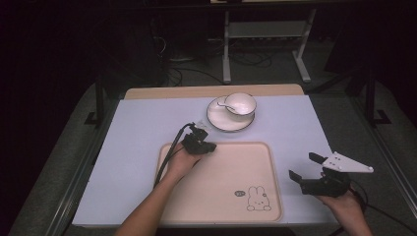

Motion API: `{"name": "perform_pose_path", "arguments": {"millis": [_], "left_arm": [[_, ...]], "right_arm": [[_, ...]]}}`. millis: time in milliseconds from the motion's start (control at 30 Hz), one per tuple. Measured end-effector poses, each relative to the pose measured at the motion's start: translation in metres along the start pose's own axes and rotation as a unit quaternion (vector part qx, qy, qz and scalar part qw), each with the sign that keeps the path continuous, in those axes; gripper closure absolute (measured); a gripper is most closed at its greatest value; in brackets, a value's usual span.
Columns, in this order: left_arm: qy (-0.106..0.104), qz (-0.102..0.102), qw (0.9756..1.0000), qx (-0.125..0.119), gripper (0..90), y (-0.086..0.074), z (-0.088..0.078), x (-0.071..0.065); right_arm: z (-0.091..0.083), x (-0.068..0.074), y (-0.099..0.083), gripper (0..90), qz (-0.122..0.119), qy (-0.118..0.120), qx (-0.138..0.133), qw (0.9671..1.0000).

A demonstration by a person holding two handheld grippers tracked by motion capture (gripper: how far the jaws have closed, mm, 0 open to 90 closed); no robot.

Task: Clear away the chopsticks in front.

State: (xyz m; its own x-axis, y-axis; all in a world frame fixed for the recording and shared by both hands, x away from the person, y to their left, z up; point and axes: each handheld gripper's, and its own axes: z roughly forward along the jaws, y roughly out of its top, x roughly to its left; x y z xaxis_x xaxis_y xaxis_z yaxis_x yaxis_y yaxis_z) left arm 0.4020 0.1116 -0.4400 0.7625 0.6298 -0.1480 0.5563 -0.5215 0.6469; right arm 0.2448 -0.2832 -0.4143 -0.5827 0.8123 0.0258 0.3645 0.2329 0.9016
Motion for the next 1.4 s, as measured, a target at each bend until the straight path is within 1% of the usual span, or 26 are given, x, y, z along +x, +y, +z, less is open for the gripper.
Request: {"name": "perform_pose_path", "arguments": {"millis": [100,233,333,533,700,1067,1267,1400], "left_arm": [[0.006,-0.01,0.9999,0.0,89.8,-0.005,-0.006,0.006],[0.011,-0.014,0.9998,0.004,89.8,-0.01,-0.012,0.01],[0.015,-0.012,0.9998,0.007,89.8,-0.014,-0.017,0.012],[0.016,-0.023,0.9995,0.013,89.8,-0.028,-0.032,0.017],[0.023,-0.031,0.9991,0.016,89.8,-0.041,-0.045,0.02],[0.035,-0.045,0.9982,0.017,89.8,-0.067,-0.069,0.023],[0.04,-0.047,0.9979,0.021,89.8,-0.077,-0.08,0.023],[0.045,-0.056,0.9972,0.02,89.8,-0.084,-0.087,0.025]], "right_arm": [[0.0,0.0,0.0,5.6,0.0,0.001,0.001,1.0],[0.001,0.0,0.0,5.7,0.0,0.001,0.002,1.0],[0.0,0.0,0.0,5.7,0.001,0.001,0.001,1.0],[0.001,0.0,0.0,5.7,0.0,0.001,0.003,1.0],[0.001,0.0,0.0,5.7,0.0,0.001,0.003,1.0],[0.001,0.001,0.0,5.7,-0.001,0.002,0.005,1.0],[0.001,0.001,0.0,5.7,-0.002,0.003,0.004,1.0],[0.001,0.001,0.0,5.7,-0.002,0.002,0.004,1.0]]}}
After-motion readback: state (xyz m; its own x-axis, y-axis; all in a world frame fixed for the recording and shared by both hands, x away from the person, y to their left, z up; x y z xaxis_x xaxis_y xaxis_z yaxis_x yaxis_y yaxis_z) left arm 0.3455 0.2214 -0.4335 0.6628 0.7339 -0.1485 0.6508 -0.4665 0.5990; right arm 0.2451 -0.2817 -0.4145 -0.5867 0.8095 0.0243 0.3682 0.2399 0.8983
